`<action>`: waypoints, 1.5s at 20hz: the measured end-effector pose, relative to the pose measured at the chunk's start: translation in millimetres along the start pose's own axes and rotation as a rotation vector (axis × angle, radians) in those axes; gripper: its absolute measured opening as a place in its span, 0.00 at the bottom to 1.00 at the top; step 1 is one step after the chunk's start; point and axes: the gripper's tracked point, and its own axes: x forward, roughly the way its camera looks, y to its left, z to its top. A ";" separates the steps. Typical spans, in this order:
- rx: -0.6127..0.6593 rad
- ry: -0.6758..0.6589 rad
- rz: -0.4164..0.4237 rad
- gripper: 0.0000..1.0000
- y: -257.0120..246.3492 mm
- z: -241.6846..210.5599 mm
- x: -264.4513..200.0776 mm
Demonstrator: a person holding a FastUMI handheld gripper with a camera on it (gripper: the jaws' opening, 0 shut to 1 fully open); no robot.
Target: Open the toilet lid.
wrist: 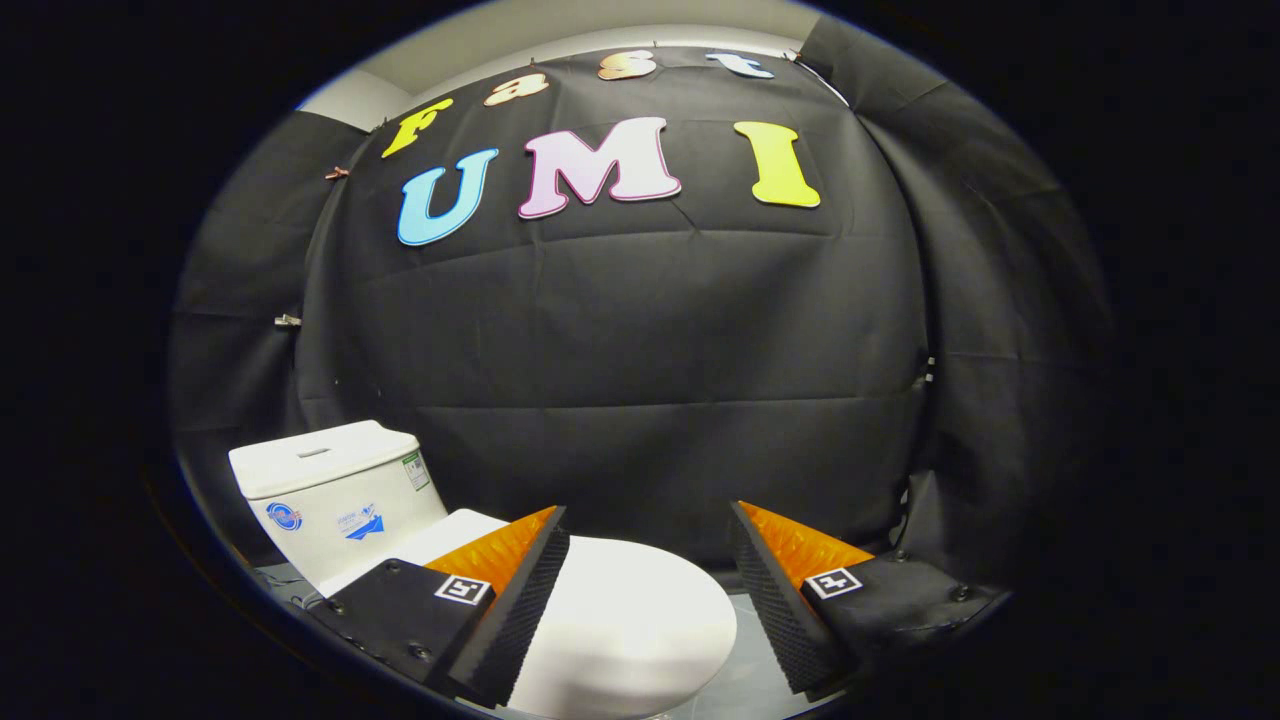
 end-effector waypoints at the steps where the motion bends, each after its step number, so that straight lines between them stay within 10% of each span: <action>1: 0.000 0.000 -0.001 0.98 0.5 0.4 0.1; 30: 0.024 0.058 -0.008 0.98 -3.9 -0.6 -19.8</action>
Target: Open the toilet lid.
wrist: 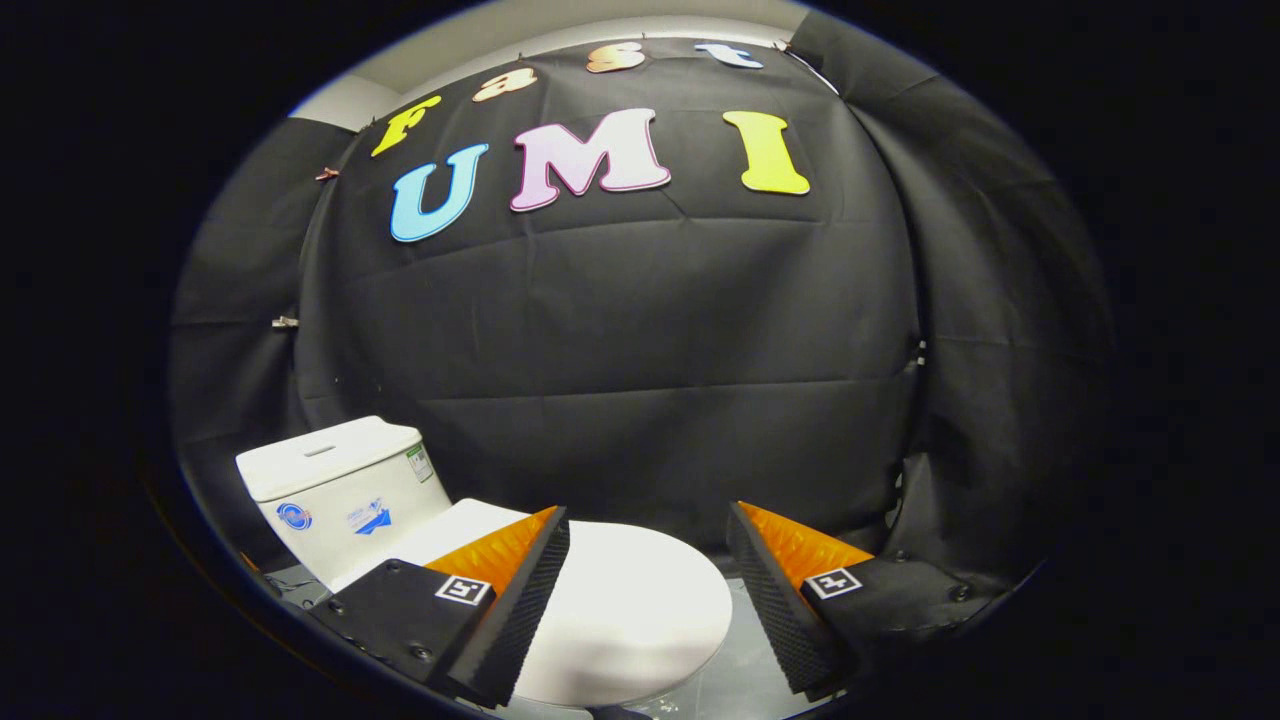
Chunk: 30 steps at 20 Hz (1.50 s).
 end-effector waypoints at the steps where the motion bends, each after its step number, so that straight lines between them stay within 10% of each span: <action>1: 0.002 0.007 -0.001 0.98 -1.6 1.9 -0.7; 12: 0.099 0.223 0.033 0.98 -27.9 -59.1 -37.5; 23: 0.528 0.568 0.017 0.99 -49.3 -202.3 -87.2; 30: 0.772 0.648 0.081 0.82 -18.0 -222.3 -86.7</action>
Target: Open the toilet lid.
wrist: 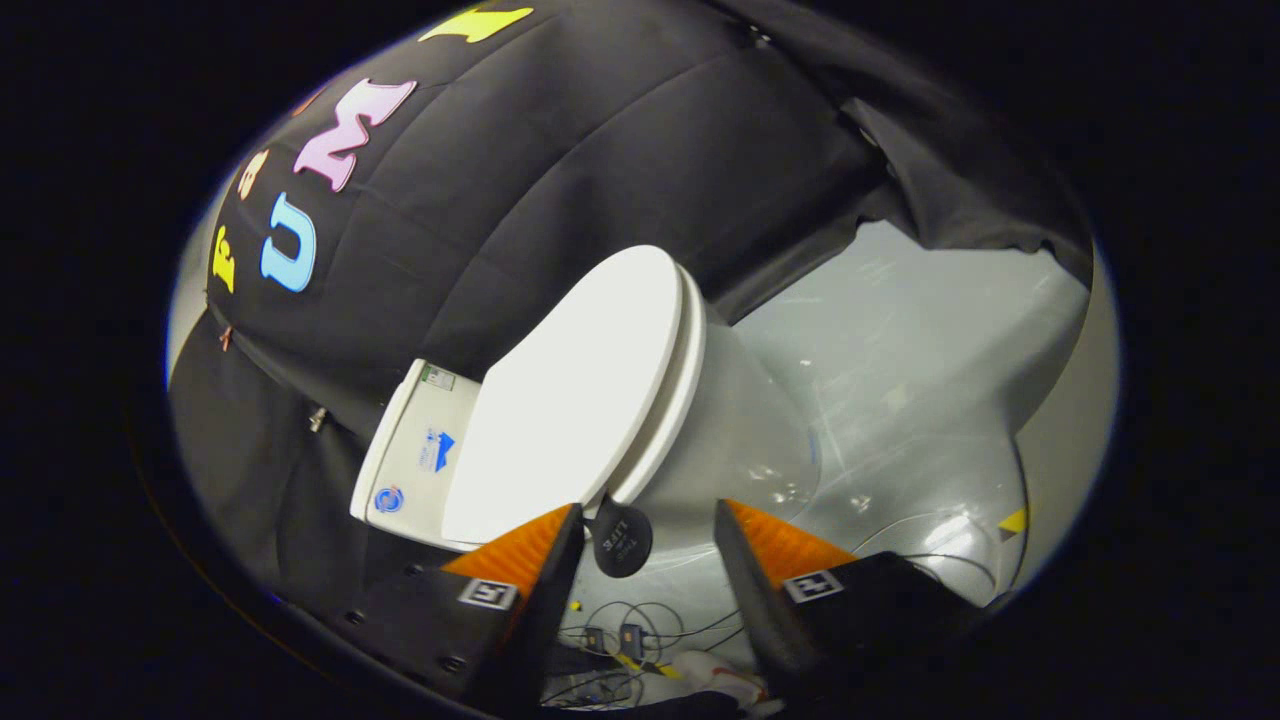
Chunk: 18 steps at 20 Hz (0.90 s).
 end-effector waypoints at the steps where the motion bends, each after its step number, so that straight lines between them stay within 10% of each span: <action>1: 0.038 0.019 0.012 0.71 1.1 -3.4 2.9; 4: 0.114 0.059 0.037 0.69 2.8 -13.8 5.9; 9: 0.212 0.044 0.065 0.25 6.9 -8.0 13.8; 18: 0.276 0.099 0.118 0.15 5.9 -16.8 10.4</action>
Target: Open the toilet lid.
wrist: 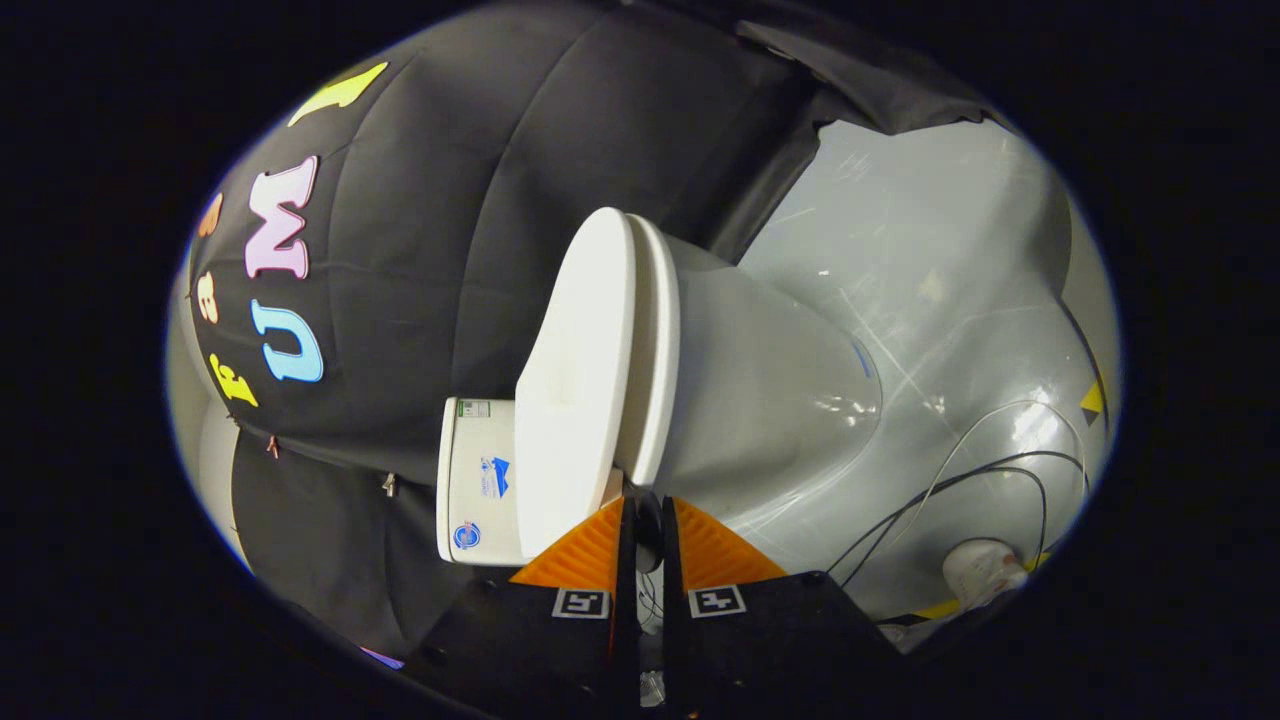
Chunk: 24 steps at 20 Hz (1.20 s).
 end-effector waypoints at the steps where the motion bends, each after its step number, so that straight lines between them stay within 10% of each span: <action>1: 0.019 -0.013 0.009 0.15 -0.2 3.3 -1.3; 24: -0.191 -0.093 -0.123 0.05 118.0 11.2 -44.8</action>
